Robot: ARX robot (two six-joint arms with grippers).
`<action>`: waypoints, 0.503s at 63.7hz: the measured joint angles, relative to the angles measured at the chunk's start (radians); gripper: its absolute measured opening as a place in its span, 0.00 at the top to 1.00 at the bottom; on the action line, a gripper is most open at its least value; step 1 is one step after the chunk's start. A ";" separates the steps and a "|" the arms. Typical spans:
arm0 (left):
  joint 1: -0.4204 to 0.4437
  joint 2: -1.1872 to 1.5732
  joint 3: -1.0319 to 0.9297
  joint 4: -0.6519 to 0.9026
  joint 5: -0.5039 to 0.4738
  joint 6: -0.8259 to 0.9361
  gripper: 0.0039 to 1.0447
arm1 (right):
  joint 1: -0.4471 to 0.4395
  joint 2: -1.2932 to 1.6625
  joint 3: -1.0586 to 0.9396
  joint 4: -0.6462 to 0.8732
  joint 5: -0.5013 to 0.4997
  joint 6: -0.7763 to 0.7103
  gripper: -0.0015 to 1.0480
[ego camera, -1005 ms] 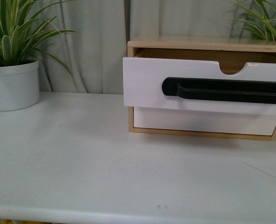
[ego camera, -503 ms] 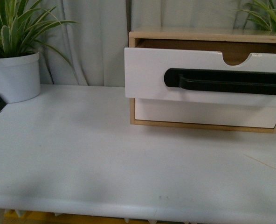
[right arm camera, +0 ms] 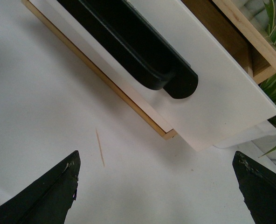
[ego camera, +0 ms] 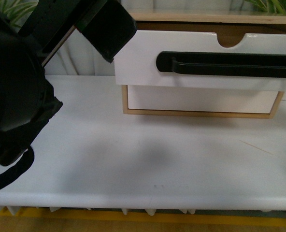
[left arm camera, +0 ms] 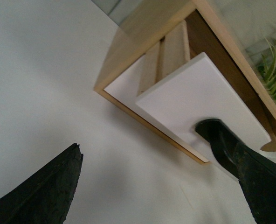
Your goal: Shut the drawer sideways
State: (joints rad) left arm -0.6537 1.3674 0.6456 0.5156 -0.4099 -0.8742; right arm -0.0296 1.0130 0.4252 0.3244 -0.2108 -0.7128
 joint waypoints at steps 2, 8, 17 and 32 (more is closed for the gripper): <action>0.000 0.016 0.016 0.004 0.011 0.000 0.05 | 0.000 0.023 0.012 0.008 0.000 -0.004 0.09; -0.002 0.062 0.060 0.014 0.037 0.002 0.05 | 0.004 0.084 0.043 0.031 0.003 -0.016 0.09; -0.004 0.121 0.109 0.025 0.084 0.004 0.05 | 0.012 0.163 0.087 0.059 0.010 -0.020 0.09; 0.027 0.232 0.203 0.039 0.157 0.001 0.05 | 0.021 0.290 0.159 0.090 0.012 -0.016 0.09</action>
State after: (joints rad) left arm -0.6262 1.5993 0.8490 0.5541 -0.2527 -0.8734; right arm -0.0090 1.3029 0.5838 0.4141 -0.1989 -0.7284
